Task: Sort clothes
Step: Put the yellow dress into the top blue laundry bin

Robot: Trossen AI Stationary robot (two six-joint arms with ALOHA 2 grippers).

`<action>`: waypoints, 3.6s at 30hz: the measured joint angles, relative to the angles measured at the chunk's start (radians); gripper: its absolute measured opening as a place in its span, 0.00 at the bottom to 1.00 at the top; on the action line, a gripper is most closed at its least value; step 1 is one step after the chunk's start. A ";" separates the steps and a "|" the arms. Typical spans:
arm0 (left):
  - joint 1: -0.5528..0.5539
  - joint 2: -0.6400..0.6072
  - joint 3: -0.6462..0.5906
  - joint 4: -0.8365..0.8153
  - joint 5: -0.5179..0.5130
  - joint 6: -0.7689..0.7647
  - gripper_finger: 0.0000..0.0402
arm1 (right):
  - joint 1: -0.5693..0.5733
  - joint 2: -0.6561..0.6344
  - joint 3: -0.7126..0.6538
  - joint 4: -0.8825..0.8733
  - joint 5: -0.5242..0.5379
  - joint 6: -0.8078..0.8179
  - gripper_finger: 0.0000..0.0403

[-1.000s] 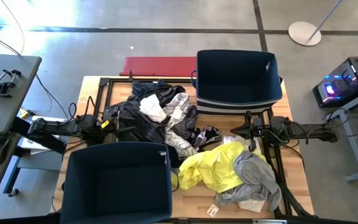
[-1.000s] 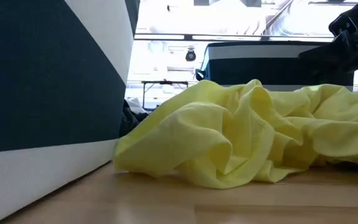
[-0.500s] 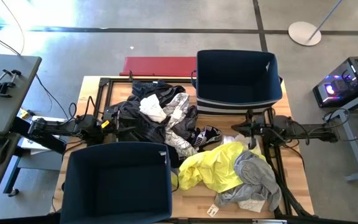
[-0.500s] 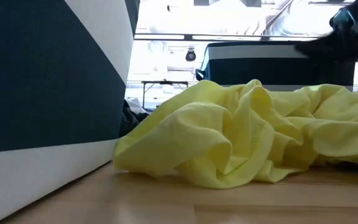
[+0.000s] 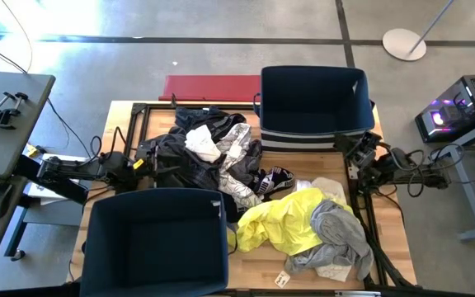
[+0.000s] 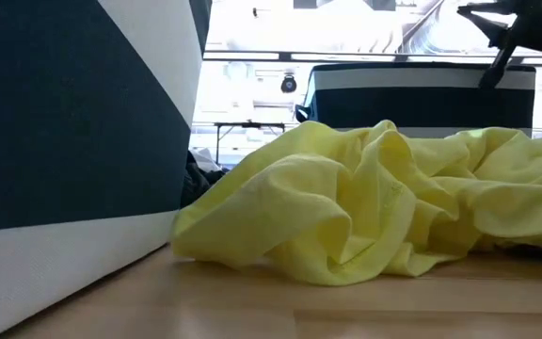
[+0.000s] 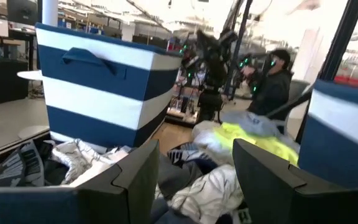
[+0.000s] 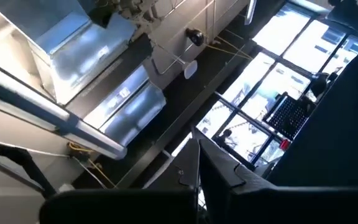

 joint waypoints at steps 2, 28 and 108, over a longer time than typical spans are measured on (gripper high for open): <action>0.000 0.000 0.000 0.022 0.000 -0.025 0.49 | 0.000 0.010 0.013 -0.022 -0.015 0.000 0.00; 0.000 0.000 0.000 0.067 -0.068 -0.175 0.49 | 0.010 0.954 0.870 -1.383 -0.739 -0.227 0.18; 0.000 0.236 0.177 0.171 -0.181 -0.186 0.49 | -0.283 1.359 2.148 -1.094 0.112 -1.248 0.02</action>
